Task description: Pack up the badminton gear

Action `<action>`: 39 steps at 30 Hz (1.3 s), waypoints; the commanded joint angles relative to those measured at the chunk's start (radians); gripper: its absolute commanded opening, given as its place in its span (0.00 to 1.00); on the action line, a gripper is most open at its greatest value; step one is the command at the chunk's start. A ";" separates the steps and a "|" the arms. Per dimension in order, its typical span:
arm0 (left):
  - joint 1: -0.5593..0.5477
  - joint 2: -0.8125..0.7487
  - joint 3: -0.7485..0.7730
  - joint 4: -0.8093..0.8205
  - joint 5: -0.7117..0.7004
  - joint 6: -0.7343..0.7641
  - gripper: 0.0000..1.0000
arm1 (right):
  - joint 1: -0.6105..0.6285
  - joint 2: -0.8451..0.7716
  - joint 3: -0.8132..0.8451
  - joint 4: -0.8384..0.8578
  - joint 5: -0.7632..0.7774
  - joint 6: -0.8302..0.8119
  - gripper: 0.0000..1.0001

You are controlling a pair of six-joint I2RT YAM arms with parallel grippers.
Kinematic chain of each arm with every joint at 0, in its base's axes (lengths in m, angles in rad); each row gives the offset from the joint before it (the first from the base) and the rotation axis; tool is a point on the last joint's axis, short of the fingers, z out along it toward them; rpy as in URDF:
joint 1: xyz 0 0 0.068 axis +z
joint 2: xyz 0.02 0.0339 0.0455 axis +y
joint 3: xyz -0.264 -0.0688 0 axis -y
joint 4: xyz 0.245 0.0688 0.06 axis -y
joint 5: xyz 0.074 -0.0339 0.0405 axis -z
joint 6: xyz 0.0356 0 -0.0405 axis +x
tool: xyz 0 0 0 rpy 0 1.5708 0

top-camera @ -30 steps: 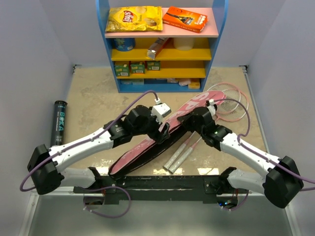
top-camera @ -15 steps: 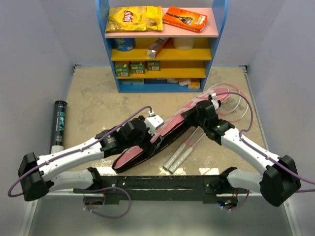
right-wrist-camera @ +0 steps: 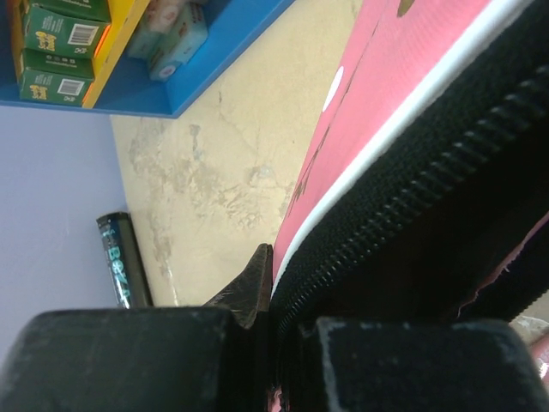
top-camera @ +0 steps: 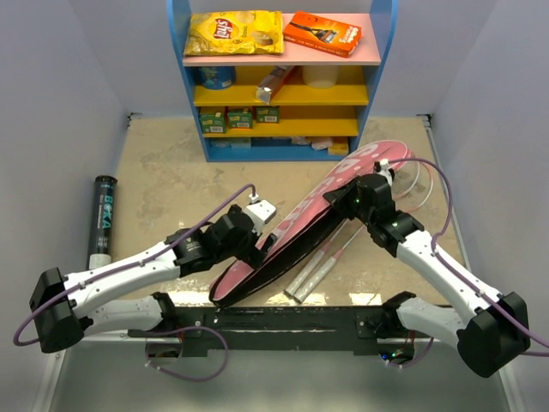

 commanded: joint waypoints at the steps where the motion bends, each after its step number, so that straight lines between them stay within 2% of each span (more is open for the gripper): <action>1: -0.007 -0.007 0.009 -0.028 0.078 0.002 0.94 | -0.031 -0.012 0.016 0.021 -0.039 -0.050 0.00; 13: -0.009 -0.154 -0.034 0.000 0.158 0.007 0.92 | -0.076 0.076 0.064 0.032 -0.102 -0.085 0.00; 19: -0.018 -0.104 -0.060 0.018 0.224 0.024 0.85 | -0.077 0.095 0.061 0.054 -0.110 -0.074 0.00; 39: -0.027 -0.005 -0.069 0.038 0.250 0.076 0.73 | -0.079 0.115 0.061 0.064 -0.114 -0.071 0.00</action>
